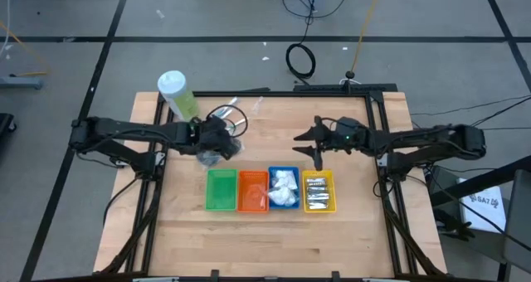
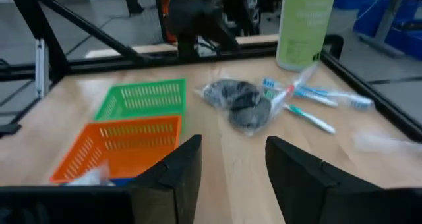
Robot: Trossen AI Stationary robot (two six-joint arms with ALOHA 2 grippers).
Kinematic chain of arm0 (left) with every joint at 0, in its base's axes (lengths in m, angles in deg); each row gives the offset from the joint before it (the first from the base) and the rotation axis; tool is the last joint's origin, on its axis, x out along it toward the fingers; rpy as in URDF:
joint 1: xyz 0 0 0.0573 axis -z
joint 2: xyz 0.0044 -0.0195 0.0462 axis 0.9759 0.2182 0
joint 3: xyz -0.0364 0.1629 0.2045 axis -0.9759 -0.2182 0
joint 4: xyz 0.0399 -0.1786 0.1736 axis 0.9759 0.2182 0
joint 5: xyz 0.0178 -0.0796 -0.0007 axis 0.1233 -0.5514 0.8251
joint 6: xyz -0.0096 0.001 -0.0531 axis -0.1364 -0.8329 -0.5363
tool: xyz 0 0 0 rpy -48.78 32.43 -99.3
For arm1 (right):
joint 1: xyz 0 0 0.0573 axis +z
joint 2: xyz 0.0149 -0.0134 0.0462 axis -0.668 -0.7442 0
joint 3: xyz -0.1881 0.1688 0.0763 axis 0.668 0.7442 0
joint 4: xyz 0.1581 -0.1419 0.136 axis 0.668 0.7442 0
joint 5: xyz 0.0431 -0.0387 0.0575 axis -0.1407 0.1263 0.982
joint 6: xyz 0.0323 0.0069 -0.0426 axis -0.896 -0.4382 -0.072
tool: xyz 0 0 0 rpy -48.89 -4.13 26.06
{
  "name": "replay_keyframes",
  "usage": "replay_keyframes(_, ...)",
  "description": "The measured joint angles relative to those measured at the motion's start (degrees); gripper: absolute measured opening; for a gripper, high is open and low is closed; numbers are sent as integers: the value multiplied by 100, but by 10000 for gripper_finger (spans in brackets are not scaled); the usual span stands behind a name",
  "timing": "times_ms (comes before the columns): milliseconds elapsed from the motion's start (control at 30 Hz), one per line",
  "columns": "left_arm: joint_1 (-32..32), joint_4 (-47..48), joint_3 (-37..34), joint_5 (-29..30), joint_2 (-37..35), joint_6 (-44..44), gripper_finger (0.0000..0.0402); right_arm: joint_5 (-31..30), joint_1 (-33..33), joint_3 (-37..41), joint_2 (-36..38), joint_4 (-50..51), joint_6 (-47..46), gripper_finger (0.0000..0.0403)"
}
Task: Pick & Place Travel size toiletries
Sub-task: Put the black mirror into the orange basket
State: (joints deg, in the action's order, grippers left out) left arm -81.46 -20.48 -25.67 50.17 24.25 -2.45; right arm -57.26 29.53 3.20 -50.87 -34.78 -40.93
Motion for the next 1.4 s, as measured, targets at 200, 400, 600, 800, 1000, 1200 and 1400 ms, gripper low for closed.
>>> replay_keyframes(200, -376, -247, -573, -508, 0, -880, 273, 2, 24, 0, -32, 49, -12, 155)
replay_keyframes(400, -614, -1151, -939, -806, 0, -850, 273, 2, 10, 0, -219, 56, 22, 155)
replay_keyframes(600, -637, -1915, -1158, -1016, 277, -479, 273, 2, 4, 0, -286, 48, 71, 155)
replay_keyframes(800, -637, -1978, -1169, -989, 768, -458, 273, 2, 4, 0, -290, 54, 109, 155)
replay_keyframes(1000, -659, -2012, -1164, -986, 1065, -477, 273, 1, 4, 0, -290, 52, 109, 155)
replay_keyframes(1200, -729, -1966, -1164, -973, 1062, -504, 270, 1, 4, 0, -290, 52, 109, 155)
replay_keyframes(1400, -744, -1940, -1164, -978, 1062, -526, 201, 0, 4, 0, -290, 54, 109, 155)
